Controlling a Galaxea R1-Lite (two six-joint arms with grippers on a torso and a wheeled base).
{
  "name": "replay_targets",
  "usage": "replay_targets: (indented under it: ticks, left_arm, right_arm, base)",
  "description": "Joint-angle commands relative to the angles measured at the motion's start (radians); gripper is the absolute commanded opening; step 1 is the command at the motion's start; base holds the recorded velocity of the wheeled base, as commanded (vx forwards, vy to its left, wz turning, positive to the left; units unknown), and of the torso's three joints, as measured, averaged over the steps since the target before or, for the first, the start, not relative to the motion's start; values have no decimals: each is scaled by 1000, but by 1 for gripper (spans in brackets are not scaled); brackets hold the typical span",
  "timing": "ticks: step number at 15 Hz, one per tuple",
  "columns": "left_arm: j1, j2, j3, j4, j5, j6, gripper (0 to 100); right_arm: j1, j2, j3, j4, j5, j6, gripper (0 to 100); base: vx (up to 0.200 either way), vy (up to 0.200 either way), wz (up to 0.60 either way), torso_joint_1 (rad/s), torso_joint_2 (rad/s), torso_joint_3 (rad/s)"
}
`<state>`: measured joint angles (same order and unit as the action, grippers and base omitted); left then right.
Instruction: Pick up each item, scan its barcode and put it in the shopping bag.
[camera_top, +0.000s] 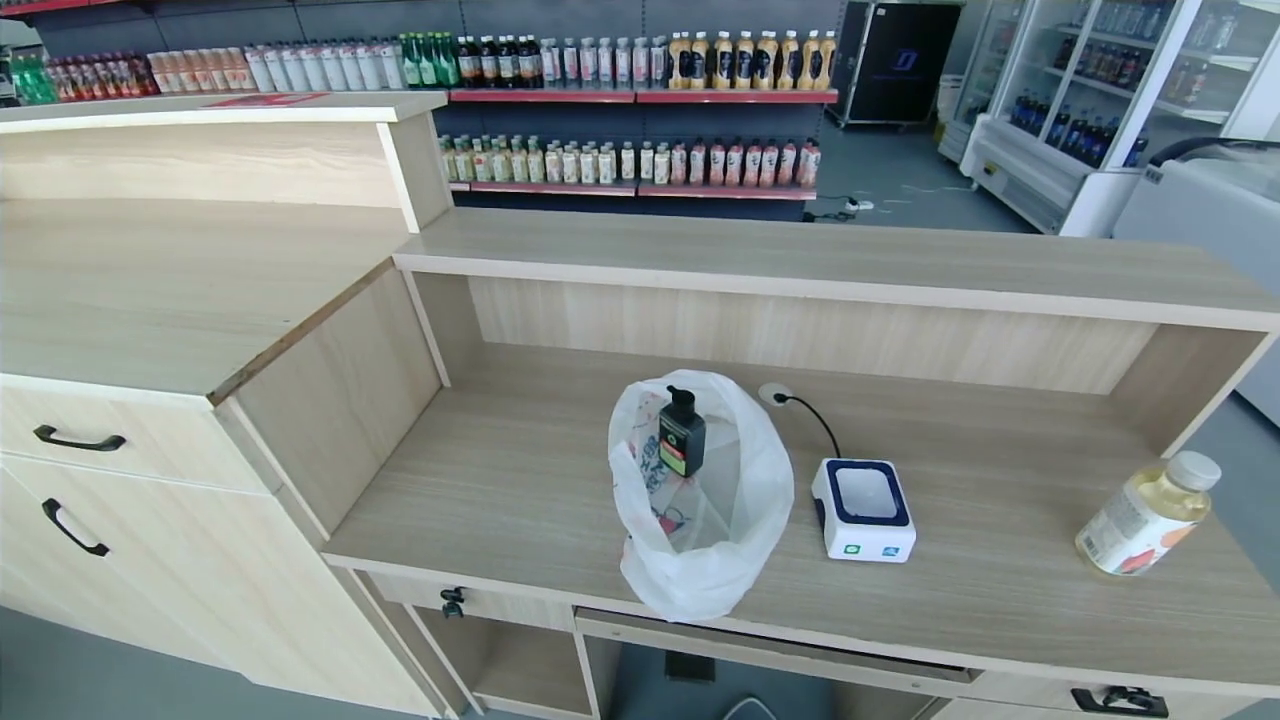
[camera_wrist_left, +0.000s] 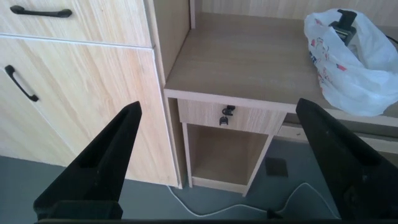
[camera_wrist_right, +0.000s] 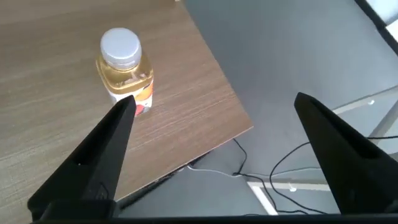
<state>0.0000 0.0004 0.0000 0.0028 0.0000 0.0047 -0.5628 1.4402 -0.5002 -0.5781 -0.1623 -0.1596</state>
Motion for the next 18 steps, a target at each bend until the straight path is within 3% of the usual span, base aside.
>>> replay_targets:
  ticks: [1,3,5,12,18]
  left_arm:
    - [0,0,0,0,0,0,100]
    - [0,0,0,0,0,0,100]
    - [0,0,0,0,0,0,100]
    - [0,0,0,0,0,0,100]
    - [0,0,0,0,0,0,100]
  right_arm:
    - [-28,123,5,-40,69,-40,100]
    - [-100,161,25,-65,176,-126,100]
    - [-109,143,23,-36,218,-173,100]
    - [-195,209,34,-98,230,-229,100]
    - [-151,275,29,-213,245,-265,100]
  base:
    - [0,0,0,0,0,0]
    - [0,0,0,0,0,0]
    - [0,0,0,0,0,0]
    - [0,0,0,0,0,0]
    - [0,0,0,0,0,0]
